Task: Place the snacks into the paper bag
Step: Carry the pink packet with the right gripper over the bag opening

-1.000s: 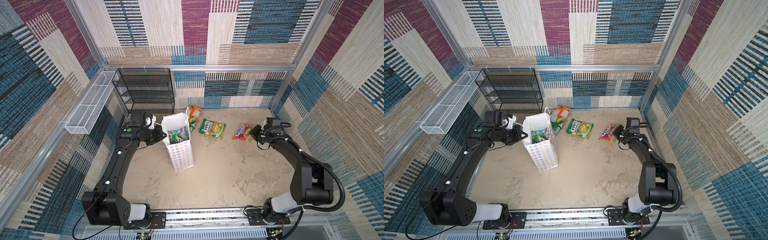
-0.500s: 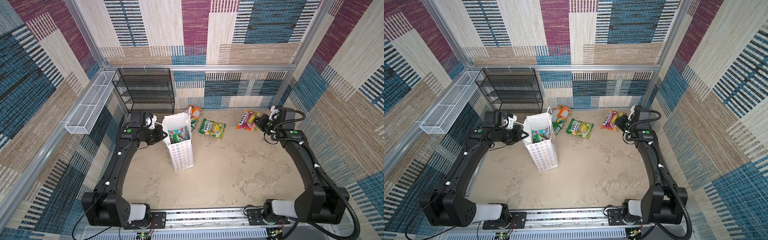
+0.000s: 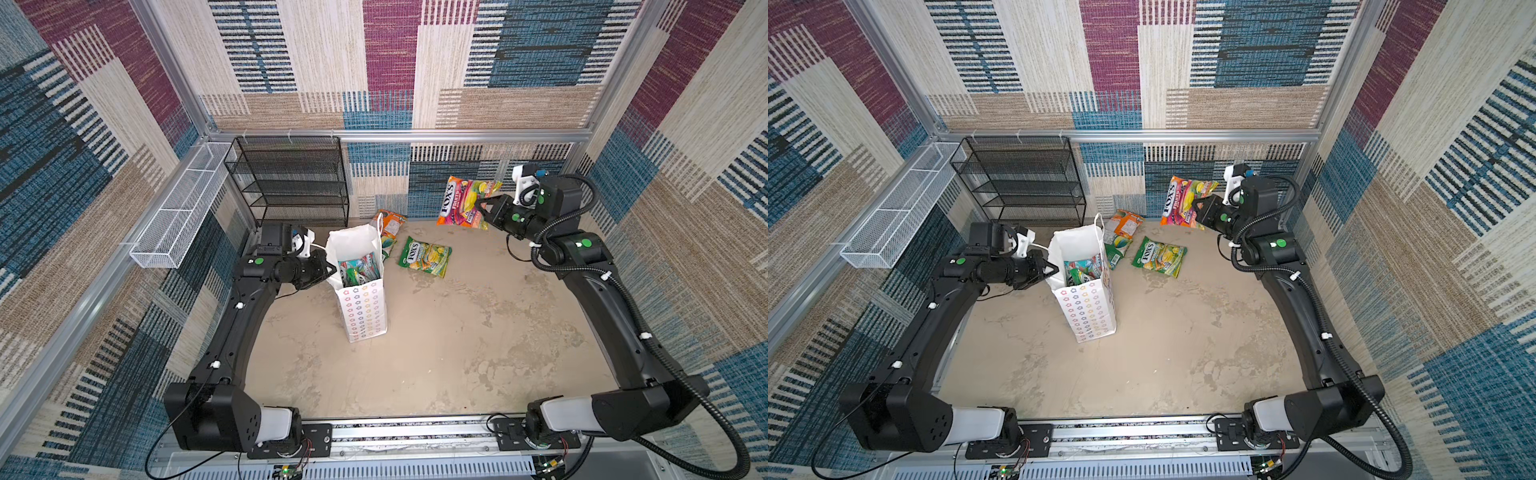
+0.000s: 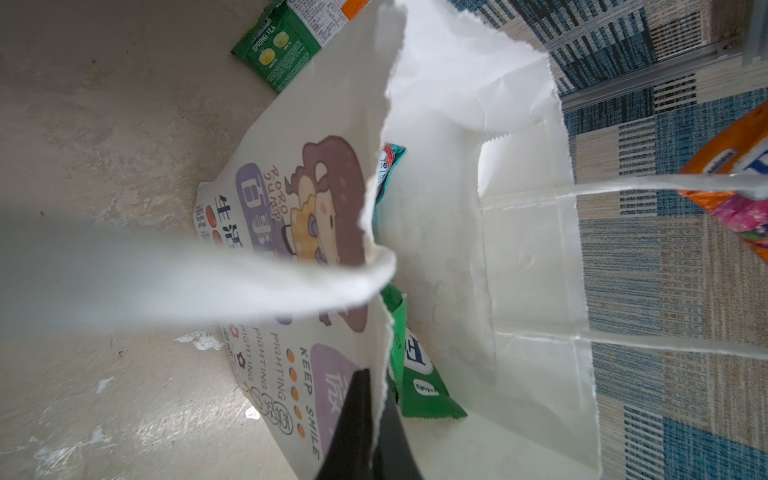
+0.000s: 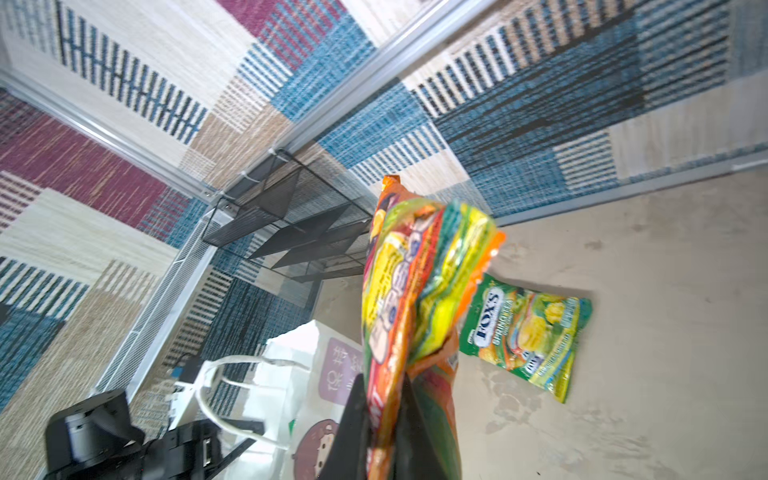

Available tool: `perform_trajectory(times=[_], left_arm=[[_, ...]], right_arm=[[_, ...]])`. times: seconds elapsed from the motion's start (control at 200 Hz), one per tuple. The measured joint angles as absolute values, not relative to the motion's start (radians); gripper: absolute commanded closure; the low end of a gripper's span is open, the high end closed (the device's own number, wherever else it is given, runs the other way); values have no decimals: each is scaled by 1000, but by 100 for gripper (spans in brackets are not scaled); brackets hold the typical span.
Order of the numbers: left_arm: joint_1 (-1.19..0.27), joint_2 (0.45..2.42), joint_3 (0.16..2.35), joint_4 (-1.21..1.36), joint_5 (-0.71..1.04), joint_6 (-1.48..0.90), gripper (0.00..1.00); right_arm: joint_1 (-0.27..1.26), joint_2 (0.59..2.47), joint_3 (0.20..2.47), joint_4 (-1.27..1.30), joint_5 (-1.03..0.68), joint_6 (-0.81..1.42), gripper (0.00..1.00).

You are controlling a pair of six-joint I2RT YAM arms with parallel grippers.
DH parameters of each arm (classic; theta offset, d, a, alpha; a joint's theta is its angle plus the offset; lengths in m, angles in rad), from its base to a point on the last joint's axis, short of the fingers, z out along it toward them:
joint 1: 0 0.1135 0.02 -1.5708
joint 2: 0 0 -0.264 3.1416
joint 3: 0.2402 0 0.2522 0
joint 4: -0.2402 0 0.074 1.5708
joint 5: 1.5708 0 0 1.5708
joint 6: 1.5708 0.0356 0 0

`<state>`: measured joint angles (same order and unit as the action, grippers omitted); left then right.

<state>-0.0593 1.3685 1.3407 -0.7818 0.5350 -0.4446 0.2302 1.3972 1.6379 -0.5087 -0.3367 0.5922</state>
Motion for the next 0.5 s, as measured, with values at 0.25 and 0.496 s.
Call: perform_trajectory(times=[0.25, 0.496], left_arm=[[-59, 1353, 1337, -782, 538, -445, 100], [-59, 1353, 1336, -782, 538, -445, 100]], right_arm=[[473, 1542, 1958, -544, -297, 550, 100], [677, 1803, 2377, -679, -226, 473, 100]])
